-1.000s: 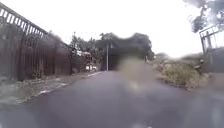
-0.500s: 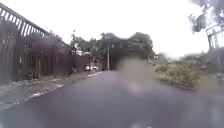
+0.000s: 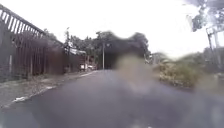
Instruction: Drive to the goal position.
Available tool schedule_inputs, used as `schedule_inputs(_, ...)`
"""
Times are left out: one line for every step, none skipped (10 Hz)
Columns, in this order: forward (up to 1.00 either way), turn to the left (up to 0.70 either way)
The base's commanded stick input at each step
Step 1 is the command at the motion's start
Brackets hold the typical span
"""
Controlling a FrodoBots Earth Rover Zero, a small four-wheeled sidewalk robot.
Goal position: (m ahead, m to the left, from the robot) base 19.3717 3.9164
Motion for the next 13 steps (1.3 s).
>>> schedule_inputs(0.70,0.00)
schedule_inputs(0.70,0.00)
schedule_inputs(0.70,0.00)
schedule_inputs(0.70,0.00)
schedule_inputs(0.70,0.00)
schedule_inputs(0.70,0.00)
schedule_inputs(0.70,0.00)
schedule_inputs(0.70,0.00)
schedule_inputs(0.70,0.00)
schedule_inputs(0.70,0.00)
schedule_inputs(0.70,0.00)
schedule_inputs(0.70,0.00)
schedule_inputs(0.70,0.00)
